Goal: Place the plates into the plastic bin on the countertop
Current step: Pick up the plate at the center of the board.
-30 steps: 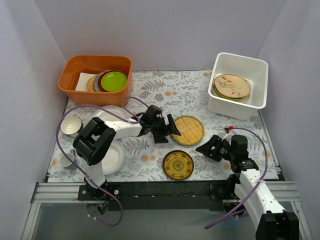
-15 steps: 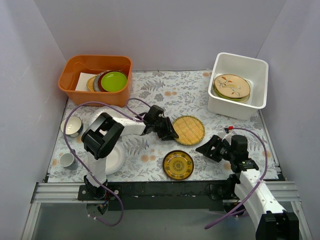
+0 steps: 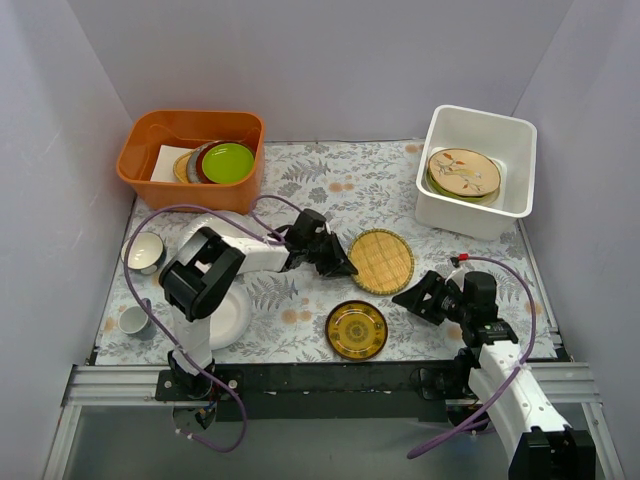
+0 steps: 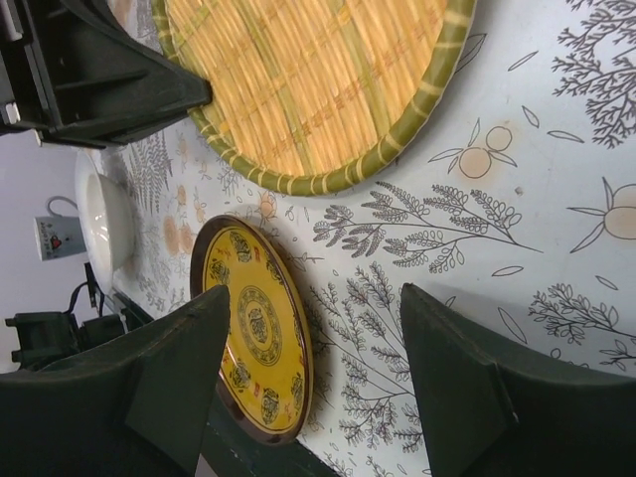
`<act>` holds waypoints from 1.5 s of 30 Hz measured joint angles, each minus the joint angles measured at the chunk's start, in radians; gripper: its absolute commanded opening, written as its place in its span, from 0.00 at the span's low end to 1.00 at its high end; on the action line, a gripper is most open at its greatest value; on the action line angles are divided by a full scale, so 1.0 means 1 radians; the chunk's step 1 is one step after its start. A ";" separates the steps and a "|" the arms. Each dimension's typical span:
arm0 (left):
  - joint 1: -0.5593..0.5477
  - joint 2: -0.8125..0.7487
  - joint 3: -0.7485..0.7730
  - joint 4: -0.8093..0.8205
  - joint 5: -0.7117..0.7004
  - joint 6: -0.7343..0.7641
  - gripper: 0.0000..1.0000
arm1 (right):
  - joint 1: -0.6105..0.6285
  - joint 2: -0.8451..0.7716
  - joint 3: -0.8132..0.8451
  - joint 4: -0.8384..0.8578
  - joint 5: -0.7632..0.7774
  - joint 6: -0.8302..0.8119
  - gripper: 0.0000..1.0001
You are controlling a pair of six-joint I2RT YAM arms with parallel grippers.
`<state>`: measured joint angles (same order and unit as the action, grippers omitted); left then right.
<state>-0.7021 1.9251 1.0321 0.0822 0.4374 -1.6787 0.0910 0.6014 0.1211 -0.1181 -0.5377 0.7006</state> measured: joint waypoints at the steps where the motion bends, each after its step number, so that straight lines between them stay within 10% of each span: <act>1: 0.000 -0.011 -0.010 0.001 -0.003 0.003 0.00 | -0.004 -0.006 0.000 0.000 0.000 0.000 0.77; 45: -0.121 -0.508 -0.257 -0.143 -0.013 -0.066 0.00 | -0.026 -0.109 -0.071 0.206 -0.133 0.170 0.66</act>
<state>-0.8234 1.4174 0.7746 -0.0605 0.4240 -1.7451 0.0654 0.4919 0.0498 0.0875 -0.6708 0.8703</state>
